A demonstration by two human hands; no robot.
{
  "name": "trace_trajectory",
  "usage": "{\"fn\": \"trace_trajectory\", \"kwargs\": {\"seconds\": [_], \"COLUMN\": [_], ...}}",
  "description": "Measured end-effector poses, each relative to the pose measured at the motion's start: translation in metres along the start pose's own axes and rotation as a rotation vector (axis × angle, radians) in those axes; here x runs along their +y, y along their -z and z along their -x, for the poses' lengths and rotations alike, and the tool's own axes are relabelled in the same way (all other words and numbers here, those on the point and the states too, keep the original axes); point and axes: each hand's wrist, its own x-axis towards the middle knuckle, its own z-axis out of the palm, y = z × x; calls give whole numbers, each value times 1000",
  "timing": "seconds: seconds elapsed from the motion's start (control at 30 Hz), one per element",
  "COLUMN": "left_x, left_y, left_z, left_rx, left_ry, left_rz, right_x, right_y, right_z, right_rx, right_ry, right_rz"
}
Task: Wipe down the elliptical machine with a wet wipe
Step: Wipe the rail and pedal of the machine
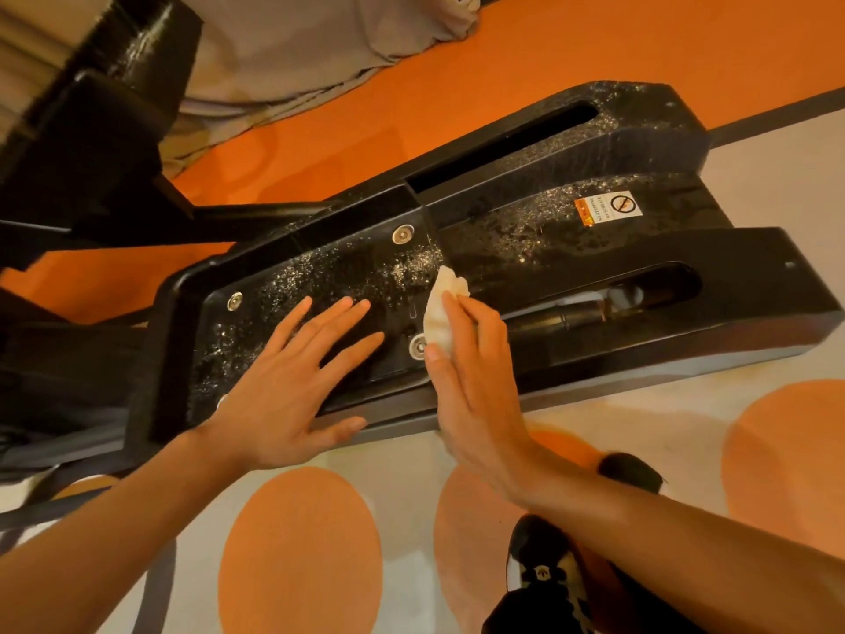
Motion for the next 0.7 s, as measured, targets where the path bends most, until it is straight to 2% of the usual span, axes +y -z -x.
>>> {"fn": "trace_trajectory", "kwargs": {"seconds": [0.13, 0.27, 0.4, 0.53, 0.7], "left_x": [0, -4, -5, -5, -6], "left_y": [-11, -14, -14, -13, -15], "left_z": [-1, 1, 1, 1, 2], "left_rx": [23, -25, -40, -57, -63], "left_ry": [67, 92, 109, 116, 116], "left_rz": [154, 229, 253, 250, 245], "right_x": [9, 6, -7, -10, -14], "right_y": [4, 17, 21, 15, 22], "right_z": [12, -22, -85, -124, -81], "right_rx": [-142, -292, -348, -338, -323], "right_ry": [90, -104, -116, -21, -15], "right_rz": [-43, -264, -47, 148, 167]}}
